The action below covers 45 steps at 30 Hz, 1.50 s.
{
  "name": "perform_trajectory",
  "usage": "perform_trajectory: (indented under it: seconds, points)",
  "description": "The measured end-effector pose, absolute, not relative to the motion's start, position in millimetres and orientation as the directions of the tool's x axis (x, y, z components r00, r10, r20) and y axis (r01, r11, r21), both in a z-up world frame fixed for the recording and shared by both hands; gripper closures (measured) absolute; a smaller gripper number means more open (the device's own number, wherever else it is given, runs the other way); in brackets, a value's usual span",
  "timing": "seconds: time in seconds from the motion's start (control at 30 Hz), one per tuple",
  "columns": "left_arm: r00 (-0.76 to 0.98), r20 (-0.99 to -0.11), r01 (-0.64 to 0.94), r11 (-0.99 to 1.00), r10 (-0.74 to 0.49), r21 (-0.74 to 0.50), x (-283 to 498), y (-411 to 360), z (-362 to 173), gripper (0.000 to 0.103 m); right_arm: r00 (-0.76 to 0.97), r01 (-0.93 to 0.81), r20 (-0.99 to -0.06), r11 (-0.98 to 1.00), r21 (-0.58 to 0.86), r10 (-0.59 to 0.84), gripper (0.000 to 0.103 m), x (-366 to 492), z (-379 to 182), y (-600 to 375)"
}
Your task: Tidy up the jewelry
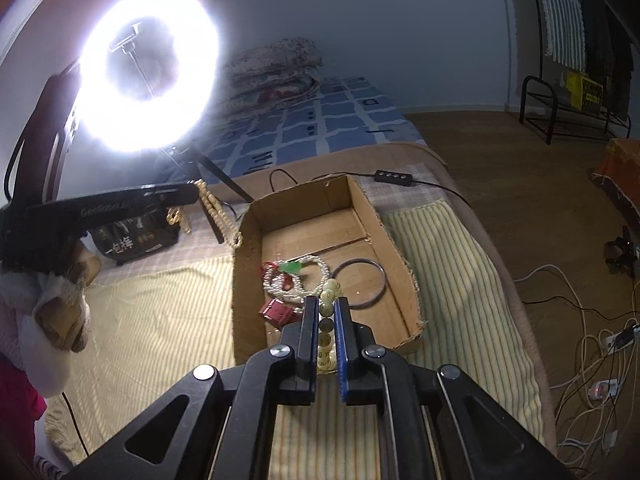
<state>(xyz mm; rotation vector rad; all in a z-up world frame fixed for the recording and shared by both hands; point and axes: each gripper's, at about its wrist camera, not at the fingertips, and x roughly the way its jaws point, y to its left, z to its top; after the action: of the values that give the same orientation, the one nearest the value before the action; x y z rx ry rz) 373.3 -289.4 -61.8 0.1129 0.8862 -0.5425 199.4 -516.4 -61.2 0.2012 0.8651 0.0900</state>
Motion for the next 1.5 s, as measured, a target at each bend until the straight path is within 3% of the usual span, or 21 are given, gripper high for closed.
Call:
perform_trajectory:
  seconds: [1.2,1.27,1.3,1.33,1.37,1.43,1.47,1.5]
  points:
    - [0.498,-0.781,0.499,0.861,-0.377,-0.098,424.5,-351.3,-93.8,0.097,0.626,0.022,-0.777,0.994,0.106,0.068,0.097,221.4,-83.1,-509.5]
    - [0.499,-0.781,0.494,0.864,-0.375,-0.099,424.7,-351.5,-92.4,0.097,0.628,0.018,-0.776,0.995,0.096,0.064,0.089,221.1,-82.5,-507.4]
    - [0.497,-0.784,0.492,0.865,-0.374,-0.101,424.9,-351.5,-92.0,0.097,0.63,0.016,-0.774,0.996,0.093,0.062,0.076,220.8,-82.0,-506.6]
    - [0.496,-0.785,0.488,0.867,-0.372,-0.102,425.5,-351.2,-91.4,0.091,0.635,0.015,-0.77,0.996,0.088,0.058,0.069,220.1,-81.2,-505.8]
    - [0.498,-0.785,0.482,0.87,-0.369,-0.103,426.0,-350.1,-90.6,0.071,0.639,0.016,-0.767,0.997,0.082,0.053,0.067,219.5,-80.3,-505.0]
    - [0.515,-0.775,0.47,0.877,-0.368,-0.104,425.7,-347.4,-88.0,0.049,0.643,0.012,-0.764,0.997,0.076,0.051,0.059,218.7,-78.4,-504.0]
    - [0.528,-0.765,0.465,0.879,-0.368,-0.102,424.6,-345.6,-85.9,0.048,0.646,0.01,-0.762,0.997,0.072,0.048,0.053,218.2,-77.4,-503.1]
    - [0.529,-0.764,0.467,0.878,-0.37,-0.102,424.1,-344.8,-84.8,0.048,0.65,0.009,-0.759,0.998,0.065,0.043,0.038,217.4,-76.3,-502.0]
